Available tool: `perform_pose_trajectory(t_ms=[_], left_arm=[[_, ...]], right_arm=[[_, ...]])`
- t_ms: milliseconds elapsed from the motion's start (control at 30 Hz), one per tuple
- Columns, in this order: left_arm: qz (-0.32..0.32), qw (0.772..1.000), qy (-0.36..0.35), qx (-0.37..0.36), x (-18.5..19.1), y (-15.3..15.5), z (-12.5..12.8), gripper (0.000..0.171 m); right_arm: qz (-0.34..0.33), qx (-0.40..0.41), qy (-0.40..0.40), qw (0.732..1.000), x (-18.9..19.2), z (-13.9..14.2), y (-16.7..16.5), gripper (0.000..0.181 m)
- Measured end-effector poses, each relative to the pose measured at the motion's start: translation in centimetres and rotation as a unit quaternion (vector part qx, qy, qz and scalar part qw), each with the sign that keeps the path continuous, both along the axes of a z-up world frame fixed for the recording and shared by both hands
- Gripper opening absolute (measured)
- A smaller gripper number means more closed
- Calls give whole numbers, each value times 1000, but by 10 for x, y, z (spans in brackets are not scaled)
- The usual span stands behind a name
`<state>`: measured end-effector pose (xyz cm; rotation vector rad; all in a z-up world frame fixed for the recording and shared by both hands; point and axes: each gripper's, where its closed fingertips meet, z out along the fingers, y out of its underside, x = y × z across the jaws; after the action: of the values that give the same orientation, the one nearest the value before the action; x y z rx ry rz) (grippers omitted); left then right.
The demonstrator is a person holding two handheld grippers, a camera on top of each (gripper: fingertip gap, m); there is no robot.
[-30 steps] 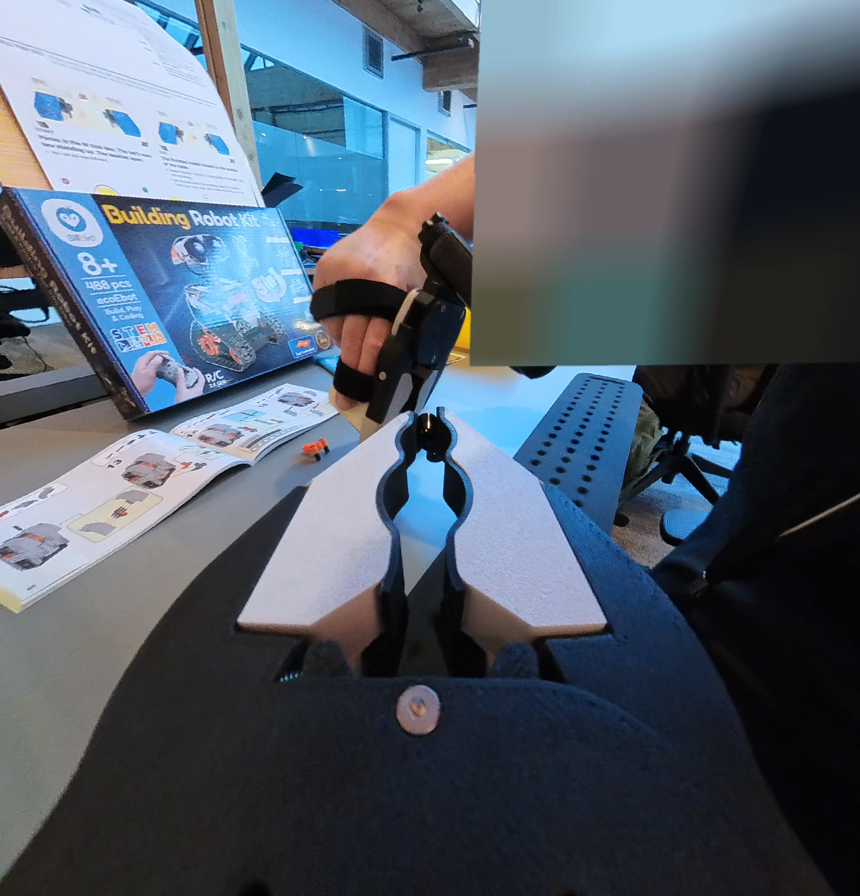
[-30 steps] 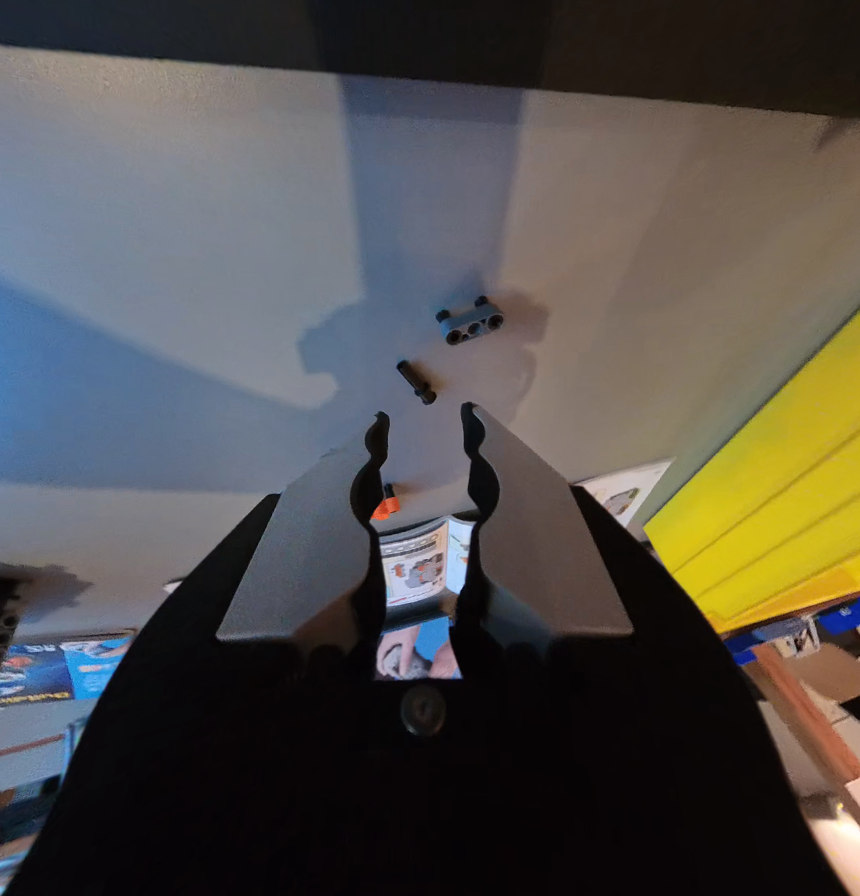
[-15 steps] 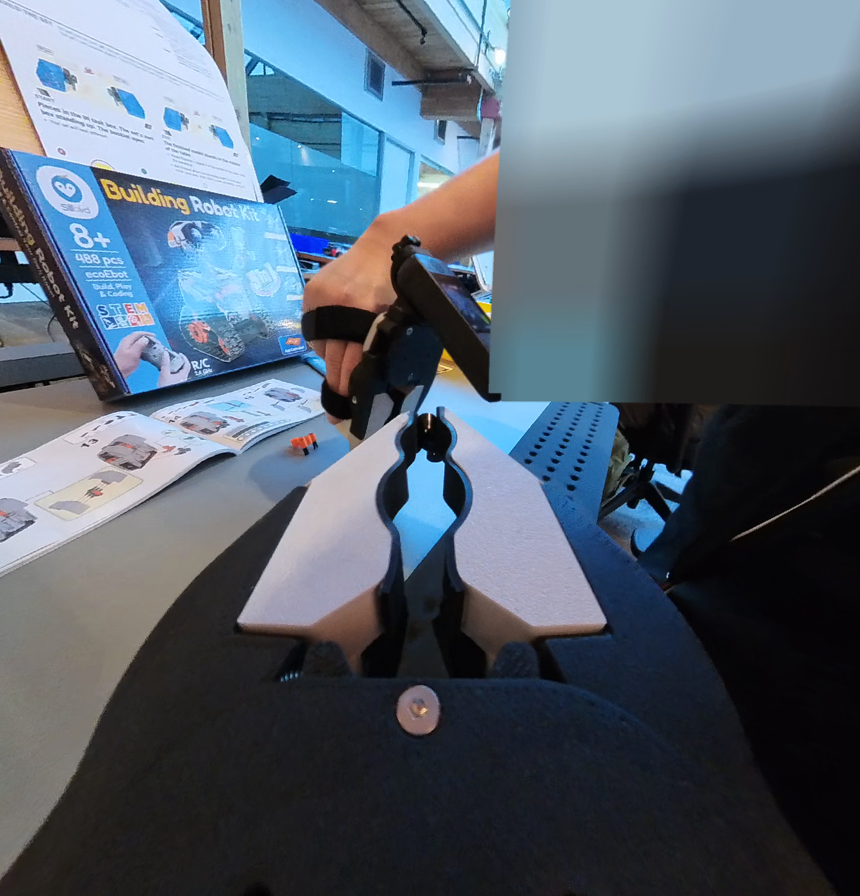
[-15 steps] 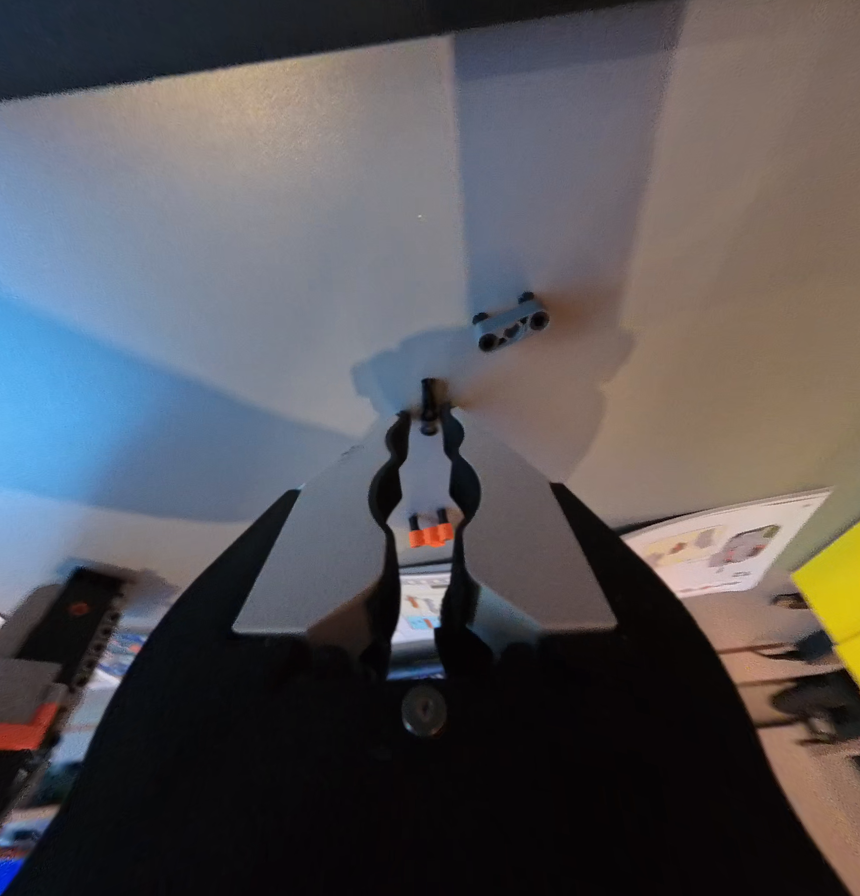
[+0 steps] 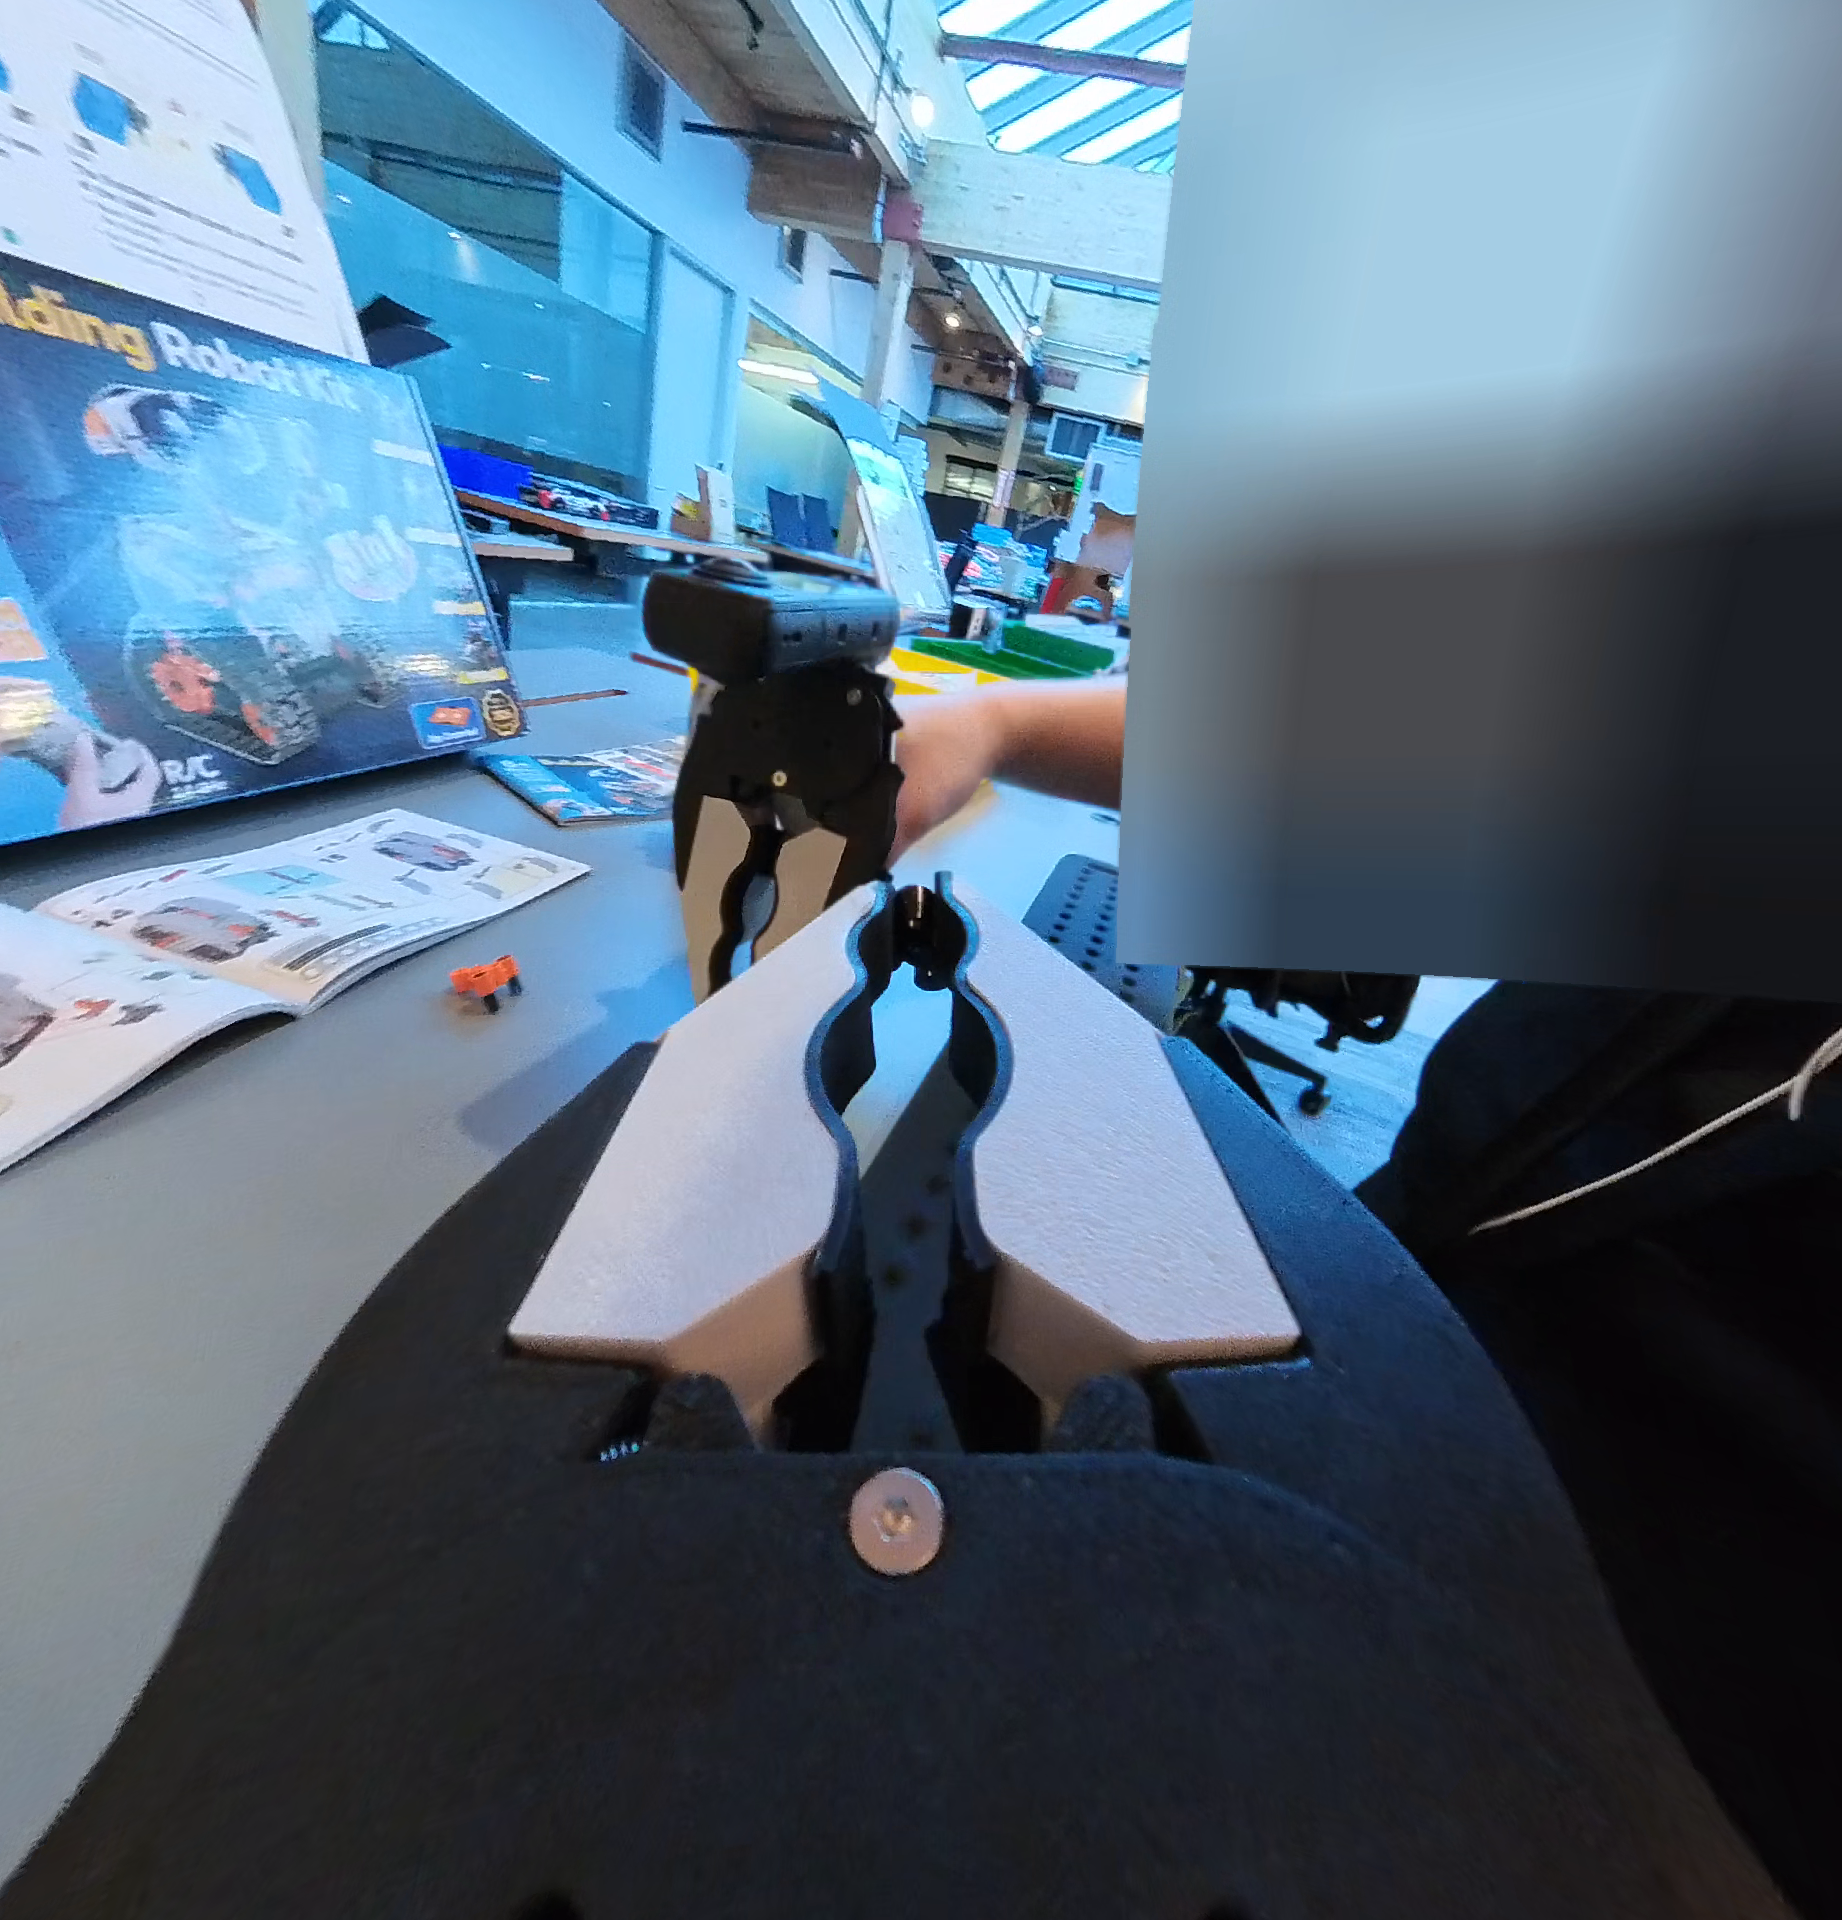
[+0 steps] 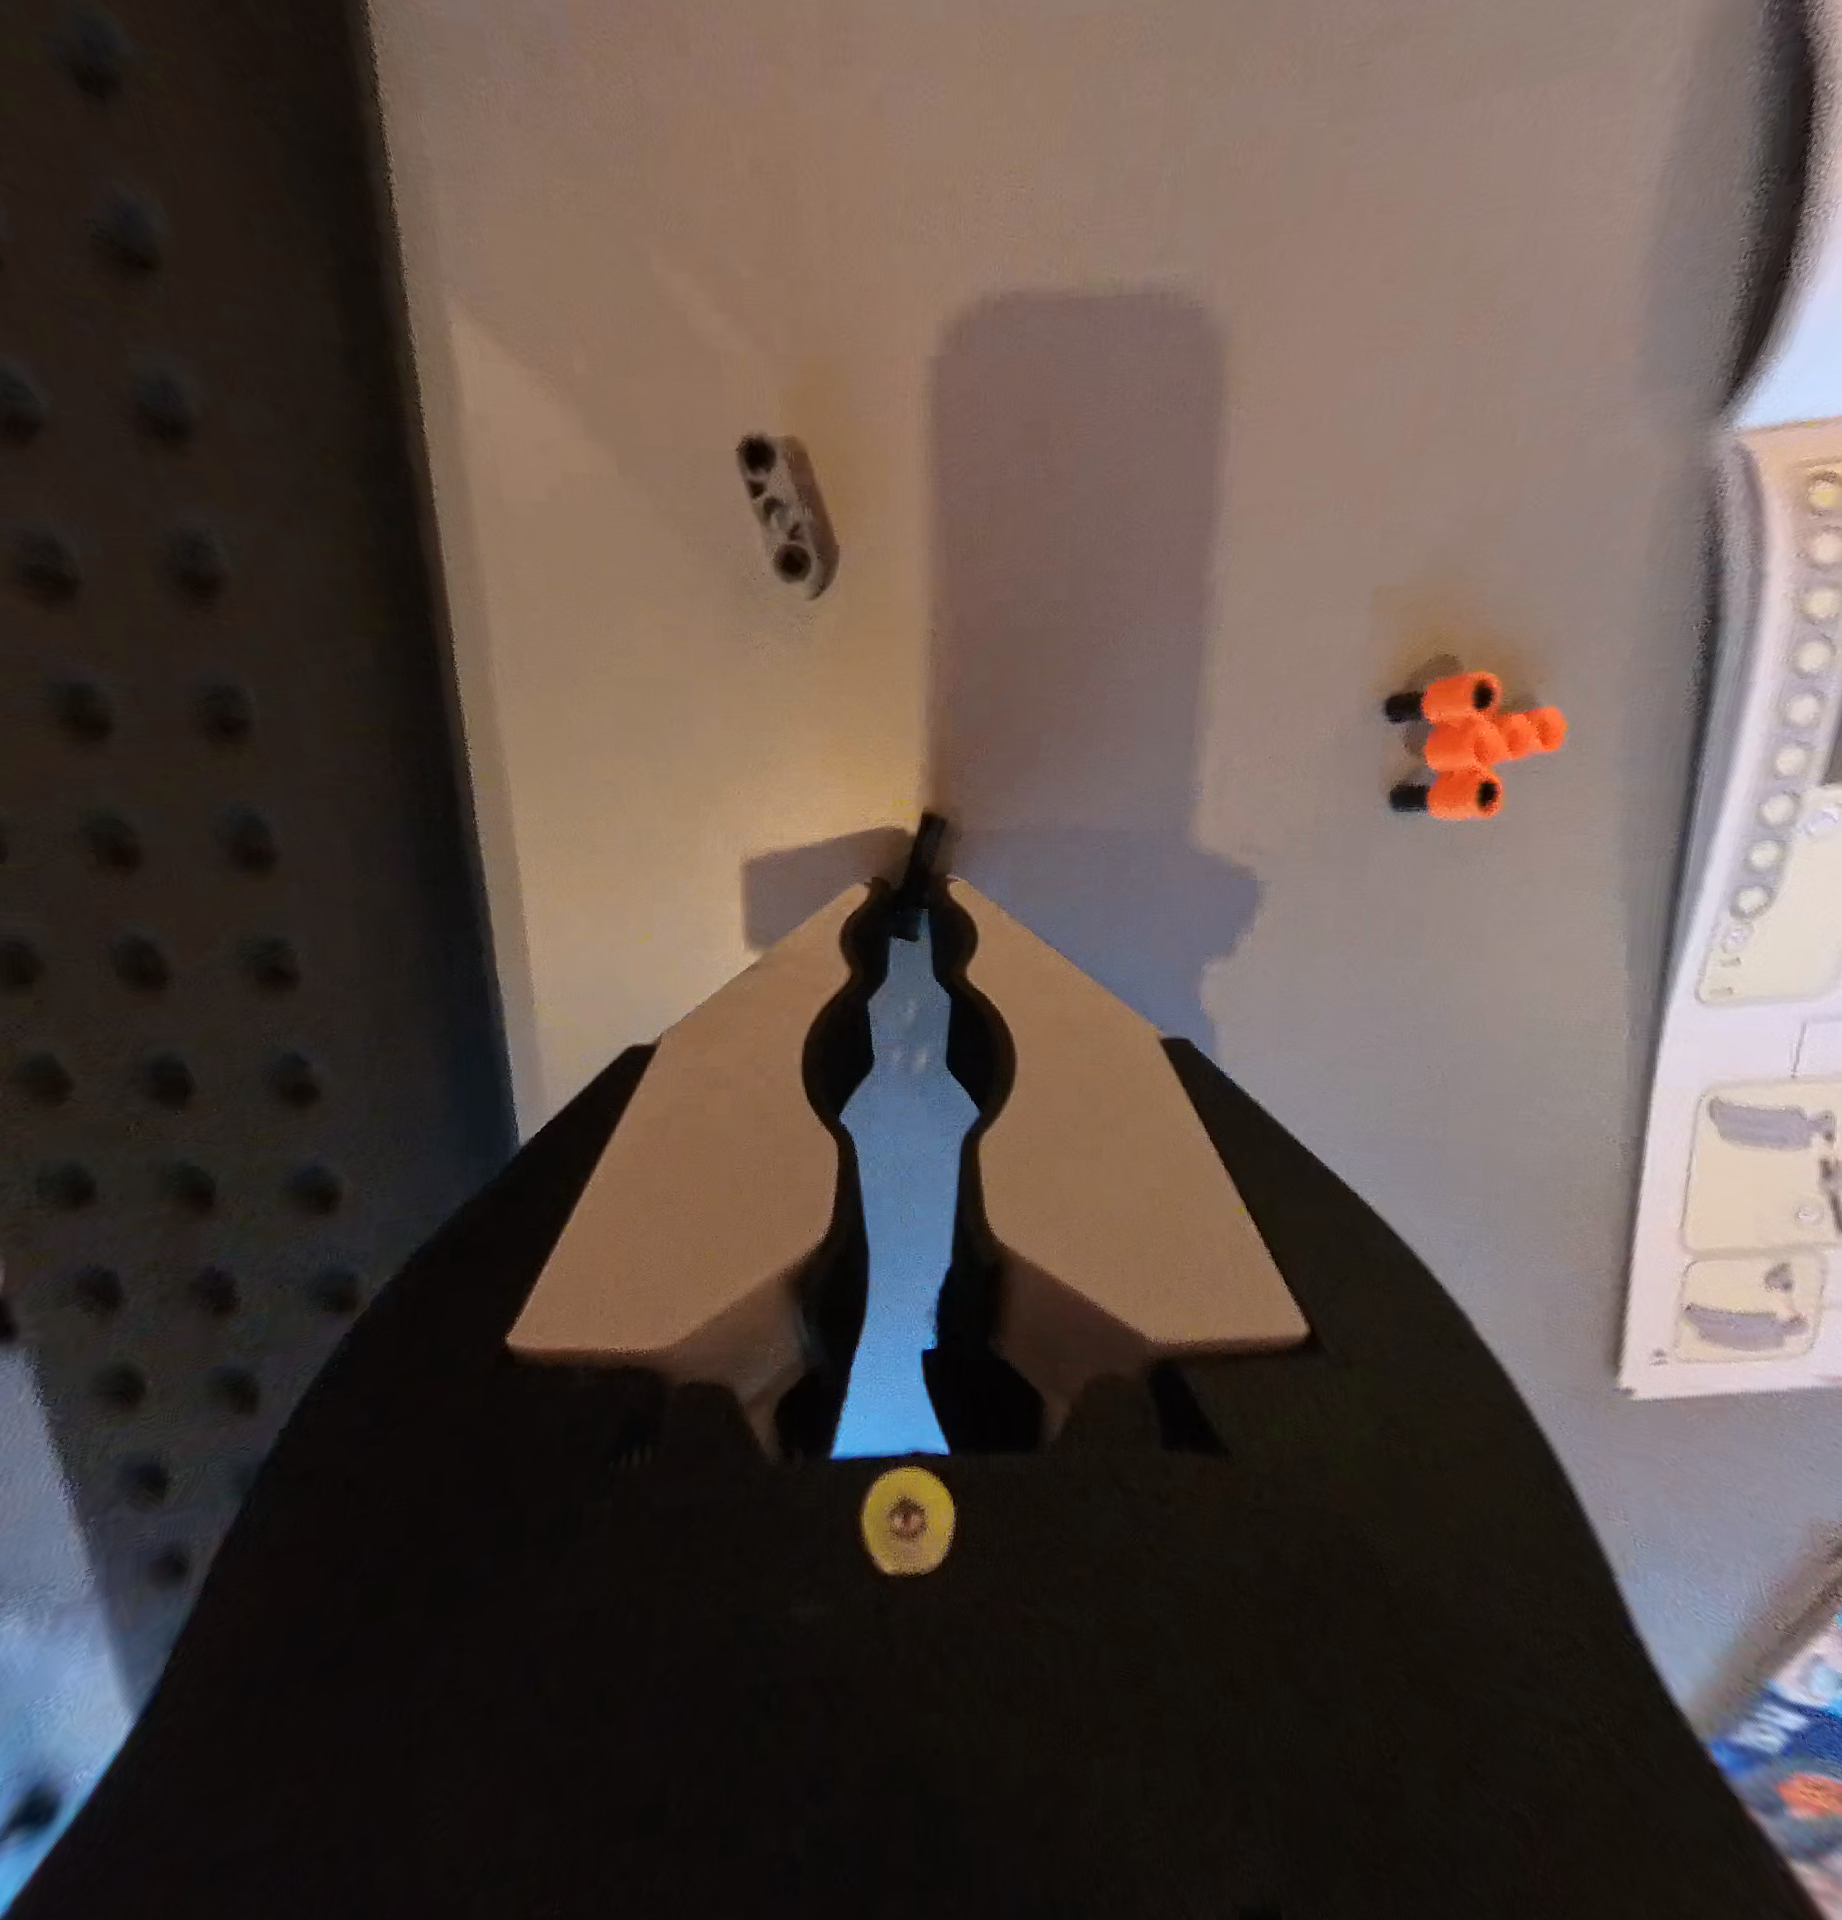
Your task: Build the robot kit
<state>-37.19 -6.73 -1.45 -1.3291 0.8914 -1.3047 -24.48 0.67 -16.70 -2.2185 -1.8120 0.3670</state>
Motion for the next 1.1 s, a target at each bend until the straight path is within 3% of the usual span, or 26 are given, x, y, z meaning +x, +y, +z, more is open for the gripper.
perform_pose_trajectory(t_ms=[267,433,767,800,967,1033,1100], left_arm=[[-33,999,7,-7,18,-6,4,3],[-31,999,18,-3,21,-11,4,3],[-31,999,14,-23,29,-8,-5,3],[-31,999,9,-33,31,-5,-6,3],[-41,996,37,-70,45,7,-23,3],[-65,993,45,-90,49,5,-28,3],[-95,987,37,-121,49,2,-29,3]], right_arm=[[-101,88,199,971,-2,3,6,11],[-144,115,230,956,4,4,11,22],[-150,96,235,956,2,3,6,23],[-148,92,235,956,1,3,5,9],[-142,96,238,956,0,5,2,6],[-104,155,264,946,-8,25,-4,5],[-58,212,329,918,-24,62,-20,5]])
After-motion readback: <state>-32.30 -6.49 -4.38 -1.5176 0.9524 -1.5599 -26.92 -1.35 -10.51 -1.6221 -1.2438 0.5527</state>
